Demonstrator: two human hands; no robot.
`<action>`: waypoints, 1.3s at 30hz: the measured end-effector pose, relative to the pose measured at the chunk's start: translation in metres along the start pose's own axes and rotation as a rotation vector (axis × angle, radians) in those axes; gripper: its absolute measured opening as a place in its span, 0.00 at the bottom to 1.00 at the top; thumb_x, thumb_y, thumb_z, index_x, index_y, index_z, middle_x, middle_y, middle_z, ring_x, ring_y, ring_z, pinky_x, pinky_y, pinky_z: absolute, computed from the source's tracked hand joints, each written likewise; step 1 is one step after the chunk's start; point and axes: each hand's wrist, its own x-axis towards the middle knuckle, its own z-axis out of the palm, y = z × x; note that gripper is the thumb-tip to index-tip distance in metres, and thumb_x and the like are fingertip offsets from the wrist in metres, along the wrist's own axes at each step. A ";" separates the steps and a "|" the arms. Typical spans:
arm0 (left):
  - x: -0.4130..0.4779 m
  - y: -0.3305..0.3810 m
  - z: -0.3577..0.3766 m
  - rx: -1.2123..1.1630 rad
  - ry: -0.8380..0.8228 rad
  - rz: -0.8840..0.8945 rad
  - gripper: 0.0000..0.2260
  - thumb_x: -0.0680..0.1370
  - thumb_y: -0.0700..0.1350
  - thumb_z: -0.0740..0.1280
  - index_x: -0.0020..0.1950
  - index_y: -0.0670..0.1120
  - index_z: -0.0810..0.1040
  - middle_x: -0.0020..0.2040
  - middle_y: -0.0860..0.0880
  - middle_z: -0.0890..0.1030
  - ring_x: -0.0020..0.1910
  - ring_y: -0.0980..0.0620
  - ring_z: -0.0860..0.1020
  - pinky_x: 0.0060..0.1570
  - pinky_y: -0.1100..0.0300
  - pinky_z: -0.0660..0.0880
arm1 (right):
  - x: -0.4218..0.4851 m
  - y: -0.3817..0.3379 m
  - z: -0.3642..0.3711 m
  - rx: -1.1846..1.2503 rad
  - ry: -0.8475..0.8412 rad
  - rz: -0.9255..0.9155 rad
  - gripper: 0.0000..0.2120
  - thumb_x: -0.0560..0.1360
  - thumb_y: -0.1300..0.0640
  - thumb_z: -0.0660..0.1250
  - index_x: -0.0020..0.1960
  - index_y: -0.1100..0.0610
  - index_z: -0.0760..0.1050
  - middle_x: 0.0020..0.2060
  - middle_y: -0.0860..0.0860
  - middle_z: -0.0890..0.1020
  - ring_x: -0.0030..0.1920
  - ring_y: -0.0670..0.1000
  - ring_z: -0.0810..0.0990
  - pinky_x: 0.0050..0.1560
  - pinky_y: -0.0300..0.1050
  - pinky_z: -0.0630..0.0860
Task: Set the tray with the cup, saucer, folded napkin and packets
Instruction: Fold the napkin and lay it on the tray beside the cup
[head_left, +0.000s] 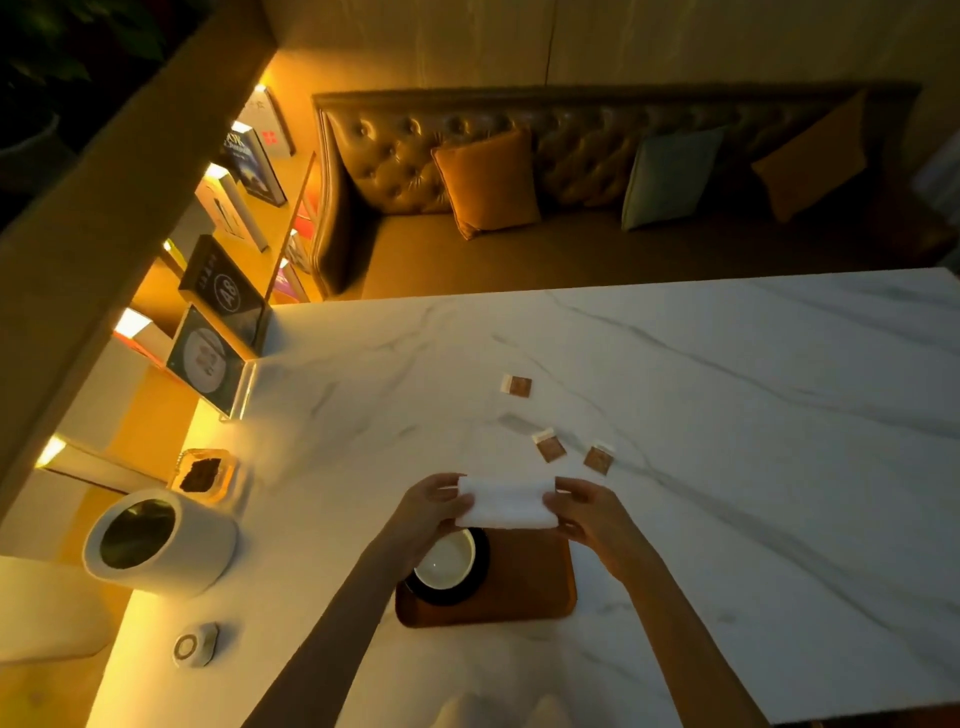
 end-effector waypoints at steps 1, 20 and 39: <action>0.005 -0.011 0.005 0.006 0.012 -0.016 0.15 0.75 0.38 0.72 0.60 0.43 0.76 0.57 0.42 0.81 0.53 0.46 0.81 0.44 0.59 0.82 | 0.003 0.010 -0.006 -0.025 0.029 0.025 0.22 0.73 0.58 0.72 0.65 0.59 0.74 0.57 0.58 0.82 0.54 0.57 0.83 0.56 0.51 0.81; 0.055 -0.192 0.076 0.576 0.435 -0.052 0.13 0.78 0.39 0.67 0.62 0.44 0.72 0.53 0.49 0.75 0.52 0.51 0.75 0.50 0.60 0.70 | 0.054 0.166 -0.053 -0.392 0.257 0.291 0.18 0.73 0.59 0.71 0.62 0.59 0.76 0.59 0.58 0.80 0.55 0.56 0.79 0.56 0.49 0.79; 0.067 -0.201 0.080 0.727 0.509 -0.051 0.12 0.81 0.41 0.63 0.63 0.42 0.69 0.57 0.44 0.73 0.51 0.47 0.78 0.43 0.60 0.75 | 0.068 0.184 -0.039 -0.418 0.365 0.186 0.14 0.75 0.58 0.69 0.59 0.60 0.76 0.56 0.58 0.81 0.54 0.57 0.80 0.51 0.45 0.76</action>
